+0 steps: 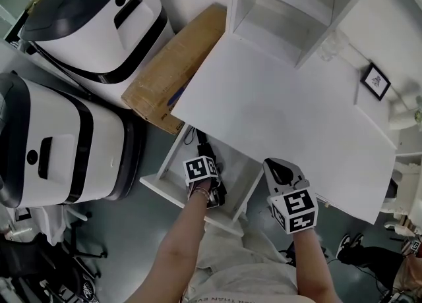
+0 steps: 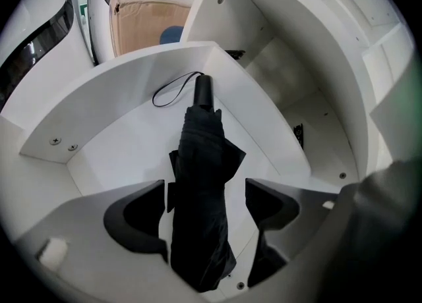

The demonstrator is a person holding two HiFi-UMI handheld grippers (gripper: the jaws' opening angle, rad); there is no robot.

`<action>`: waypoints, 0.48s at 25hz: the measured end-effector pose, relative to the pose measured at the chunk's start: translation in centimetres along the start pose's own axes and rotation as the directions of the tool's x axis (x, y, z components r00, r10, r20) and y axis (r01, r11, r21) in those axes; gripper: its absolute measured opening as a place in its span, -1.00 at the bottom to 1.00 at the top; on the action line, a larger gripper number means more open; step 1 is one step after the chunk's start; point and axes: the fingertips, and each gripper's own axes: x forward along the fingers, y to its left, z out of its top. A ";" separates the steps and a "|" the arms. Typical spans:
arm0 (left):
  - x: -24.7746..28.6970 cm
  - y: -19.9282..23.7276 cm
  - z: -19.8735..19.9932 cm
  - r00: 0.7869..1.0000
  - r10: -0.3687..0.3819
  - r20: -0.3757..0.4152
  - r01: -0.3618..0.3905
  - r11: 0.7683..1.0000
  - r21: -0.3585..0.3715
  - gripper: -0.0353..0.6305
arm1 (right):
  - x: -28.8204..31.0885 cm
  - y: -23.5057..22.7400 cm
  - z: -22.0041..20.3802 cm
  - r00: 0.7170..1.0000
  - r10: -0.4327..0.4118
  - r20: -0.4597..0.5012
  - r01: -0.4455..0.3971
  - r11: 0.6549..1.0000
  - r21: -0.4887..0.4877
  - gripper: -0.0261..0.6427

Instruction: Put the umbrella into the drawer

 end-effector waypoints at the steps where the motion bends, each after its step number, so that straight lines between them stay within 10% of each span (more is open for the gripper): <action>1: -0.3 -0.1 0.1 1.000 -0.002 0.007 0.002 1.000 0.004 0.21 | -0.1 0.1 0.2 1.000 0.002 0.004 -0.002 1.000 -0.004 -0.90; 12: -4.7 -2.0 1.6 0.992 -0.023 0.121 0.018 0.999 0.042 0.21 | -2.1 -0.4 2.1 0.998 0.005 0.055 -0.004 1.000 -0.017 -0.90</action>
